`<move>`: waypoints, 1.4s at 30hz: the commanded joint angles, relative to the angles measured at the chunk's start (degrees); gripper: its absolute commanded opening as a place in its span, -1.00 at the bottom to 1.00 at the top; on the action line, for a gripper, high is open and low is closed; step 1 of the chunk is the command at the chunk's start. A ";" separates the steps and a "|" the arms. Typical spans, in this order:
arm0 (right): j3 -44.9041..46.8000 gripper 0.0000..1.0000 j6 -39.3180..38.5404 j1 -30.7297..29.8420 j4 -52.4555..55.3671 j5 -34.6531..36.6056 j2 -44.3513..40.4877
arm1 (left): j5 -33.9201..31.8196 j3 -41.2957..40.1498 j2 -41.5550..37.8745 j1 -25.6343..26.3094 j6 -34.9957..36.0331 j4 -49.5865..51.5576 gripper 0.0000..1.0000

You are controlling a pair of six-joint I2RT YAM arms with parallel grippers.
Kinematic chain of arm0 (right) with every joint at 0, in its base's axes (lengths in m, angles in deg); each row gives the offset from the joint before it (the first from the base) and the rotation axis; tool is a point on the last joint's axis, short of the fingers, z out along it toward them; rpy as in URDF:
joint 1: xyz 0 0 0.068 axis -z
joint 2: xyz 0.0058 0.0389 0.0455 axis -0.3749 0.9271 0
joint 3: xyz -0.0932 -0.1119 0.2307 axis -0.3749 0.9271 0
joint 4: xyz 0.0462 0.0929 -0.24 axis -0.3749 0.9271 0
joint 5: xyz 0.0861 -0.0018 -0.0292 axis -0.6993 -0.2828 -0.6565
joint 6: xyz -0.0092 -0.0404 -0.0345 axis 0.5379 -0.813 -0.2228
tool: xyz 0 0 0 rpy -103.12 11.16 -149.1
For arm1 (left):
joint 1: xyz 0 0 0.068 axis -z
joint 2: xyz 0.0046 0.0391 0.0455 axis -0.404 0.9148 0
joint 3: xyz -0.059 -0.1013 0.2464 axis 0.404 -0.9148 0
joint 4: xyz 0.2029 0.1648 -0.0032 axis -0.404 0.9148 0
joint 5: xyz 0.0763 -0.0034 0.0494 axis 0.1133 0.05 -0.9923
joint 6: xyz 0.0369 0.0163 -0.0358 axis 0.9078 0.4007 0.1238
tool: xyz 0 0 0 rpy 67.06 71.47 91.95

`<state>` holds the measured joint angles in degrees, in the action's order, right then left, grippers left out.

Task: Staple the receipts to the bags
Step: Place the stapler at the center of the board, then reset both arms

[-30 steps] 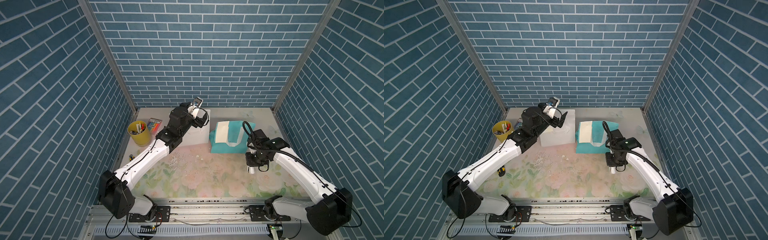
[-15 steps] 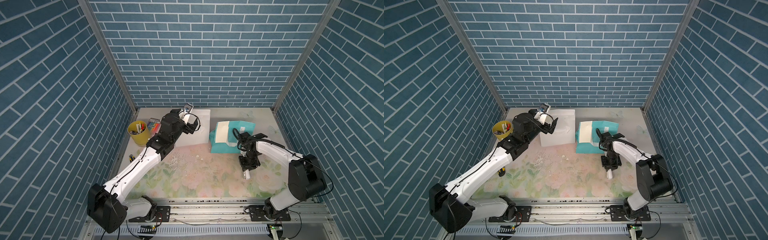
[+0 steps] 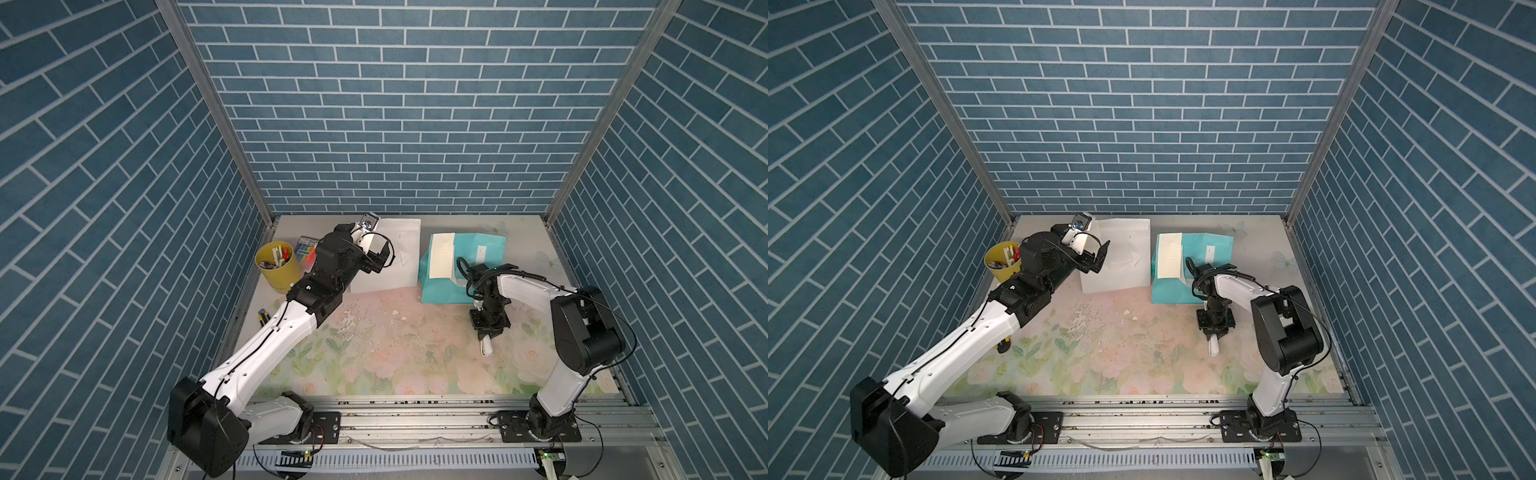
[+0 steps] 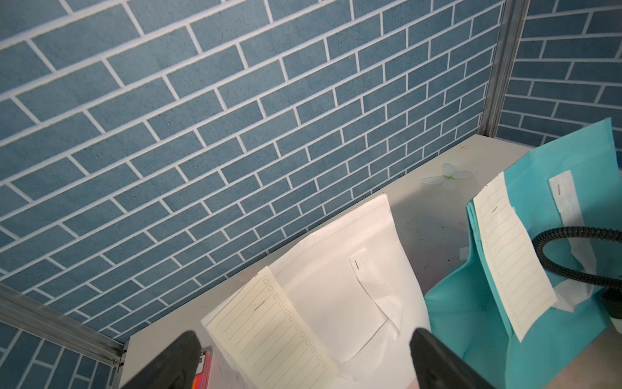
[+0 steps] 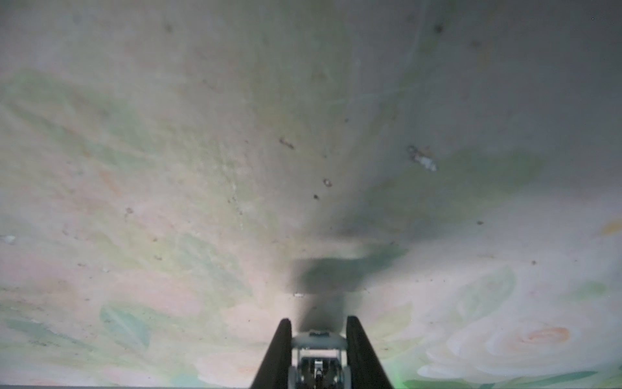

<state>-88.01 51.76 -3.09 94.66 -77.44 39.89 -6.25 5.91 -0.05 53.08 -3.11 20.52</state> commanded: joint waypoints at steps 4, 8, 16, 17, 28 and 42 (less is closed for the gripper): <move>-0.31 -0.26 0.91 0.19 -0.74 -0.12 -3.66 | -0.22 -0.68 -1.42 -0.43 0.72 -0.67 0.99; 0.72 -0.14 1.17 0.14 -0.39 0.01 -8.81 | 0.10 -0.51 -1.32 -0.42 0.46 -0.87 0.99; 2.97 0.00 -1.62 -0.02 -6.97 4.73 -29.36 | 0.24 0.76 -1.36 -0.41 0.72 -0.87 0.99; 3.28 0.03 -2.00 -0.03 -8.58 6.96 -32.63 | -0.01 1.02 -1.43 -0.43 0.86 -0.84 0.99; 15.36 0.89 -10.63 12.51 -36.03 30.60 -56.59 | 1.54 -0.07 -3.77 -8.15 -3.02 0.56 0.99; 33.45 0.97 0.22 33.74 -65.13 21.03 -41.99 | -4.38 -19.45 -7.14 -26.59 -8.72 -1.26 0.99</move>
<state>-55.68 50.04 30.59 39.99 -53.12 -4.07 -8.99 -10.11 -7.66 27.60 -7.94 20.82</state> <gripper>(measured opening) 0.988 0.994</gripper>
